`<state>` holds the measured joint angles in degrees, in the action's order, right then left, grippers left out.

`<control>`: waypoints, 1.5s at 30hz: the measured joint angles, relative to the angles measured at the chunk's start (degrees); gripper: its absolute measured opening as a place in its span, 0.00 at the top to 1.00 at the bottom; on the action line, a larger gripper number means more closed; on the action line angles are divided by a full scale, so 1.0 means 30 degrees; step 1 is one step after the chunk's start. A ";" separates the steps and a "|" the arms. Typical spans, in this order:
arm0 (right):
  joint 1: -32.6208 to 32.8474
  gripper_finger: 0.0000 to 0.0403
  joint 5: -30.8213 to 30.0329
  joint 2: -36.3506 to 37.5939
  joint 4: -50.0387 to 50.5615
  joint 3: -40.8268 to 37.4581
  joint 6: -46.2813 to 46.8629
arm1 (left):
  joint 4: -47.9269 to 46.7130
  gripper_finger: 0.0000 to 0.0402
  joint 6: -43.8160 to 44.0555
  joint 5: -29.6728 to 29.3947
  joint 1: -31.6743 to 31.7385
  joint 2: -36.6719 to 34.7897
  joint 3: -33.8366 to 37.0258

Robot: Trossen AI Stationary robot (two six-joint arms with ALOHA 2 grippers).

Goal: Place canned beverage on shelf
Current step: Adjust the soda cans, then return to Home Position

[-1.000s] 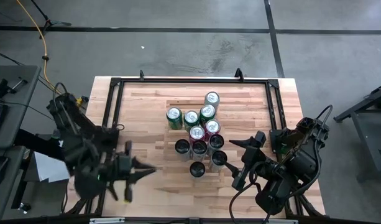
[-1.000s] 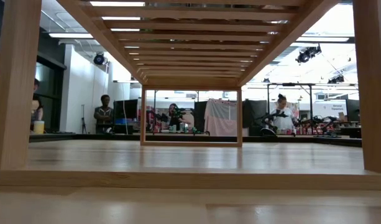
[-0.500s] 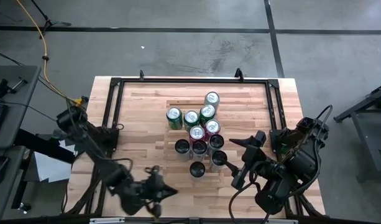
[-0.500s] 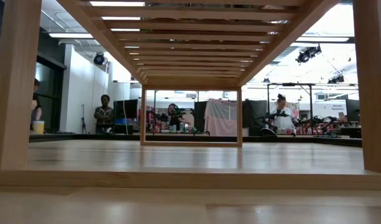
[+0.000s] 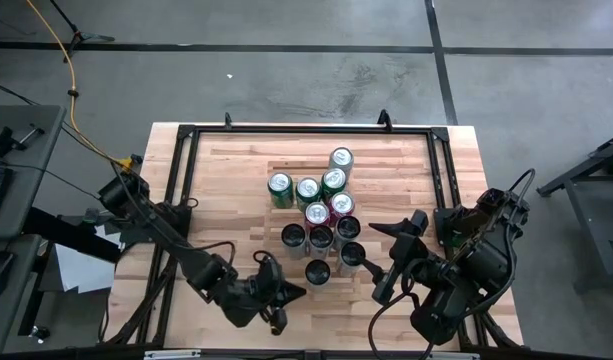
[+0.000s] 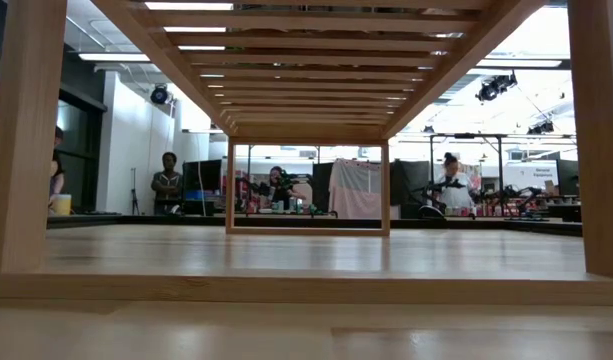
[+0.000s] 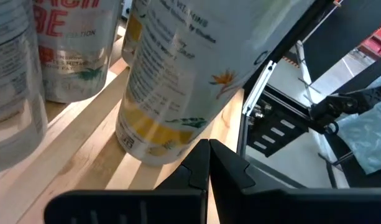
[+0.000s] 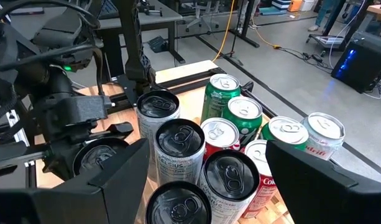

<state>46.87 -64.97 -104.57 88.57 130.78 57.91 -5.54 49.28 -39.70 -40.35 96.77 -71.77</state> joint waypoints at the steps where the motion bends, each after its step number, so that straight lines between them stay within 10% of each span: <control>1: -0.0004 0.24 0.0001 0.0001 0.0000 0.0000 -0.0019 | -0.0022 1.00 0.0005 -0.0007 0.0006 0.0000 0.0000; 45: -0.0007 0.24 -0.0430 0.0004 0.0182 0.0000 -0.0182 | 0.1171 1.00 -0.1986 -0.0013 0.1056 -0.1002 0.0022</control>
<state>46.85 -66.26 -104.56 89.12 130.78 57.36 -2.02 43.32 -39.74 -37.19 93.77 -71.70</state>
